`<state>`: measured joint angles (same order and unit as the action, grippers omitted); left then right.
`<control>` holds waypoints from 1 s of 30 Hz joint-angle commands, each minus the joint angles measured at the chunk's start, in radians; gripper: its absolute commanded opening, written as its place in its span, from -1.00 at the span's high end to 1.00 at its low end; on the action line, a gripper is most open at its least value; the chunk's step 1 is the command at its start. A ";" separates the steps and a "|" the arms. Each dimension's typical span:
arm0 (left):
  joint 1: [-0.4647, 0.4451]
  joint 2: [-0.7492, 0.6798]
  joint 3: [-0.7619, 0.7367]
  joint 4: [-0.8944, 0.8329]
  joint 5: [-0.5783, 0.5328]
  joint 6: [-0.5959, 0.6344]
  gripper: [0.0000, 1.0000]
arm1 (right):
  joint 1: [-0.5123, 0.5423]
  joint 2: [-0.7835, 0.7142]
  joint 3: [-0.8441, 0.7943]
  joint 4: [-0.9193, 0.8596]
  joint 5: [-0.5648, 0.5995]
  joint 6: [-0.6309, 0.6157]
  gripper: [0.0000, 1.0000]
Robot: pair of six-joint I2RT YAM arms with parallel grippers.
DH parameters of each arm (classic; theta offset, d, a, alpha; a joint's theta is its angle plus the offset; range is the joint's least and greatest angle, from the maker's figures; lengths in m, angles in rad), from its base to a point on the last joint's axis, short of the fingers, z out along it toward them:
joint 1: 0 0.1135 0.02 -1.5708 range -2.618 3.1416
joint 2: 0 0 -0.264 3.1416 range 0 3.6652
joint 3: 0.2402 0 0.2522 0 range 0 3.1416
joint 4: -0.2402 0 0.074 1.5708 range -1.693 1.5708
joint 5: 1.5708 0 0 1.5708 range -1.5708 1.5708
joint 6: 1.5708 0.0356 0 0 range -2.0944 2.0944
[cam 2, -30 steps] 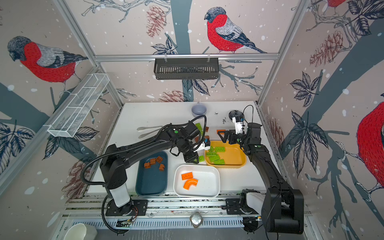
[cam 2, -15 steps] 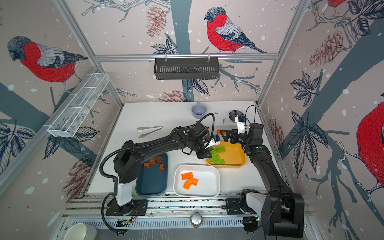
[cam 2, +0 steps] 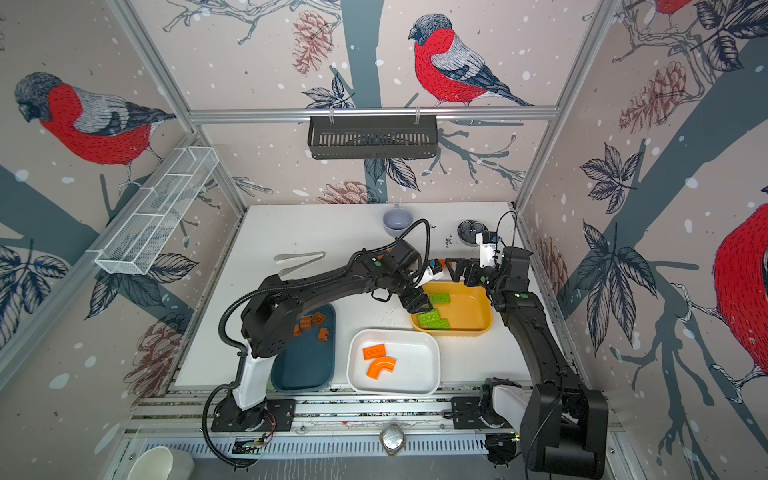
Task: Sort the legos into containers by color
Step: 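Carry the lime-green brick over the yellow tray and release it, then return the left gripper to the pile and grasp an orange 2x3 brick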
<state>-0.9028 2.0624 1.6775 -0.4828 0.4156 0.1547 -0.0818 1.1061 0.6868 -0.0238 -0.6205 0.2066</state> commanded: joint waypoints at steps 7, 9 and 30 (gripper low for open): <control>0.175 -0.061 -0.041 -0.021 -0.147 0.059 -0.47 | 0.009 0.006 0.002 0.020 -0.040 0.008 -0.99; 0.213 -0.030 -0.023 -0.019 -0.221 0.082 -0.47 | 0.016 0.012 0.003 0.025 -0.045 0.007 -0.99; 0.349 0.359 0.365 -0.099 -0.341 0.198 -0.47 | 0.034 0.032 0.006 0.019 -0.045 -0.001 -0.99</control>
<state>-0.5533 2.4035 2.0193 -0.5514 0.0715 0.3229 -0.0486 1.1389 0.6926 -0.0212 -0.6559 0.2096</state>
